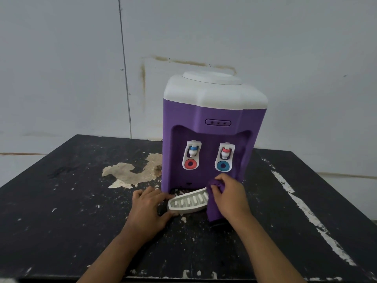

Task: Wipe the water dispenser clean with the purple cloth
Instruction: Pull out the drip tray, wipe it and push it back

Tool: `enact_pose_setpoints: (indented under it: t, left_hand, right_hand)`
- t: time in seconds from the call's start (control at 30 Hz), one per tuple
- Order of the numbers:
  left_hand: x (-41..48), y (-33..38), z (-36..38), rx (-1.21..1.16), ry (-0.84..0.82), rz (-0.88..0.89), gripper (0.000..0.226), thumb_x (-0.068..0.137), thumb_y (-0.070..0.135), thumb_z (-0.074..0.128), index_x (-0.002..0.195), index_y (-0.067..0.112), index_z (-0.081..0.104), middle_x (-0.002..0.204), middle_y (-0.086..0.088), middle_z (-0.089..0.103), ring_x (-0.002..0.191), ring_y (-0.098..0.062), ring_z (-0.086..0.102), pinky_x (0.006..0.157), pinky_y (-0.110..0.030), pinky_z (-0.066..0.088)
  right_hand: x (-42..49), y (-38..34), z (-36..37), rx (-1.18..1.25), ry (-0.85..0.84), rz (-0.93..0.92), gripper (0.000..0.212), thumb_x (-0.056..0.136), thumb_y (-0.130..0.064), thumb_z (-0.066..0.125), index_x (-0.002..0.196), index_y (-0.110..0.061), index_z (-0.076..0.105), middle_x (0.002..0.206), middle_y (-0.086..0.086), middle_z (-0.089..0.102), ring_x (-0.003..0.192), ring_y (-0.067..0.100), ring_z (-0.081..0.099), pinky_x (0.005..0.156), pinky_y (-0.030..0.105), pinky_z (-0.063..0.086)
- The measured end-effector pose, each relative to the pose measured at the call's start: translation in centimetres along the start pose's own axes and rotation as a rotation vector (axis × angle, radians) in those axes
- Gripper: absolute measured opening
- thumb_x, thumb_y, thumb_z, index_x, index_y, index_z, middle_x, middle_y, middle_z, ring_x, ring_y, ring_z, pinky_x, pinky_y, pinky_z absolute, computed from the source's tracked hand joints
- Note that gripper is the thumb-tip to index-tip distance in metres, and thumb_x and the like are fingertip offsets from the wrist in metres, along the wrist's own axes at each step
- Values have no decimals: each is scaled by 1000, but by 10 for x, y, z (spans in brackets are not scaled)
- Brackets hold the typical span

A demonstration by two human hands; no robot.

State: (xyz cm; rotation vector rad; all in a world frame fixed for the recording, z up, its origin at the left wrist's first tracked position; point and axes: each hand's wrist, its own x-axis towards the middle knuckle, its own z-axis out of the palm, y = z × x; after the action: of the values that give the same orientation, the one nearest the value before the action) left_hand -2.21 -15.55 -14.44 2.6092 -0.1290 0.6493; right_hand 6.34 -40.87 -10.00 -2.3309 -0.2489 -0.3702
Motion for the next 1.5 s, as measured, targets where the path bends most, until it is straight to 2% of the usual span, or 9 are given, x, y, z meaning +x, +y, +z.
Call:
enact_pose_setpoints:
  t: [0.17, 0.27, 0.47, 0.53, 0.63, 0.73, 1.07, 1.27, 1.5]
  left_hand:
    - [3, -1, 3, 43, -6, -62, 48, 88, 69, 68, 133, 52, 66, 116, 33, 65, 110, 1, 46, 103, -38, 29]
    - [8, 1, 4, 59, -18, -92, 45, 88, 66, 70, 132, 53, 67, 116, 33, 64, 110, -1, 45, 103, -39, 27]
    - [13, 9, 10, 78, 65, -191, 36, 86, 61, 76, 120, 50, 69, 111, 31, 69, 110, -3, 52, 102, -40, 27]
    - [14, 11, 12, 71, 109, -238, 27, 86, 58, 78, 108, 47, 67, 100, 30, 67, 105, -4, 55, 100, -40, 29]
    - [19, 14, 12, 86, 153, -276, 24, 85, 54, 79, 91, 44, 59, 87, 29, 61, 97, -4, 55, 94, -38, 26]
    - [24, 16, 13, 133, 130, -268, 31, 81, 69, 75, 85, 43, 58, 89, 29, 61, 97, -4, 52, 97, -42, 29]
    - [33, 24, 13, 270, 117, -295, 44, 74, 80, 74, 66, 38, 65, 71, 21, 65, 88, -9, 59, 90, -42, 31]
    - [33, 24, 10, 267, 89, -400, 85, 60, 98, 62, 110, 31, 54, 113, 10, 61, 116, -22, 59, 103, -51, 41]
    - [38, 30, 4, 180, 109, -382, 73, 60, 92, 68, 102, 36, 47, 105, 18, 65, 107, -16, 64, 100, -46, 36]
  right_hand:
    - [5, 24, -29, -116, 30, 136, 4, 98, -24, 78, 100, -22, 75, 91, -8, 72, 86, 15, 72, 75, 29, 56]
    - [4, 28, -40, -231, -42, 213, 23, 97, -44, 78, 102, -22, 79, 100, -5, 78, 92, 21, 73, 78, 35, 58]
    - [1, 25, -46, -335, -166, 311, 56, 85, -70, 81, 83, -16, 66, 80, -3, 70, 76, 19, 70, 62, 34, 50]
    - [0, 21, -47, -350, -212, 329, 57, 82, -70, 84, 85, -18, 62, 80, -1, 67, 76, 21, 68, 61, 33, 47]
    - [-1, 15, -49, -385, -259, 334, 55, 81, -63, 88, 98, -15, 70, 94, -1, 74, 87, 22, 73, 73, 35, 59]
    - [-1, 12, -49, -400, -260, 350, 48, 83, -55, 90, 112, -21, 73, 105, -1, 76, 98, 22, 75, 86, 39, 63]
    - [1, 9, -43, -498, -131, 363, 46, 92, -58, 81, 116, -20, 70, 108, 1, 74, 95, 24, 73, 68, 33, 51]
    - [5, 9, -41, -497, -126, 396, 56, 83, -63, 88, 118, -23, 68, 110, 0, 74, 97, 23, 73, 67, 33, 49]
    - [7, 7, -41, -487, -125, 400, 47, 92, -53, 84, 122, -21, 68, 112, 1, 74, 98, 24, 74, 69, 34, 53]
